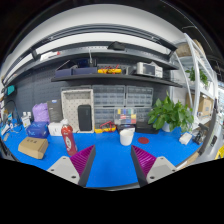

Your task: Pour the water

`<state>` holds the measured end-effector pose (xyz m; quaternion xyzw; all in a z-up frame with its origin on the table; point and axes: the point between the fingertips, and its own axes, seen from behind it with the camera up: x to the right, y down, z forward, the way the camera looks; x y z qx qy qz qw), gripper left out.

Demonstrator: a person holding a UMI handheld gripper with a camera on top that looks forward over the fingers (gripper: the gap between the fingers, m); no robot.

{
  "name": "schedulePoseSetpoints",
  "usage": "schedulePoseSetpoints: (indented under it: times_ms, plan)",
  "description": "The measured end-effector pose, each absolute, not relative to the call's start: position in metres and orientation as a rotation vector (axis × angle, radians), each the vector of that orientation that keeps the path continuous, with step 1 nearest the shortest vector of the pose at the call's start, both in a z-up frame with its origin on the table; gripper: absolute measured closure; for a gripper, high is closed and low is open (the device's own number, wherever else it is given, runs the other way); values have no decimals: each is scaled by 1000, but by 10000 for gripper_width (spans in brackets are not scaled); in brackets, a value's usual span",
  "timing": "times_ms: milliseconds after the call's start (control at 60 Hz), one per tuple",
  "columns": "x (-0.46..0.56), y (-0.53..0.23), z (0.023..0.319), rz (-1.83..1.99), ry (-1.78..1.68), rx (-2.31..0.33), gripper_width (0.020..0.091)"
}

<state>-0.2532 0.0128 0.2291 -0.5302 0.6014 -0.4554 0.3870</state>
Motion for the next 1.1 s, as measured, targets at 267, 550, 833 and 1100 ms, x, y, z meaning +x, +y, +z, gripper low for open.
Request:
schedulePoseSetpoints:
  times_ms: [267,550,833,1100]
  plan:
    - [-206,71,207,-1104,1485,-1445,386]
    - [-124,173,162,-981,1423,-1523,379]
    - [-34,220,108,-928,1440,-1539,376]
    - [12,233,80,-949,1387,-1527,467]
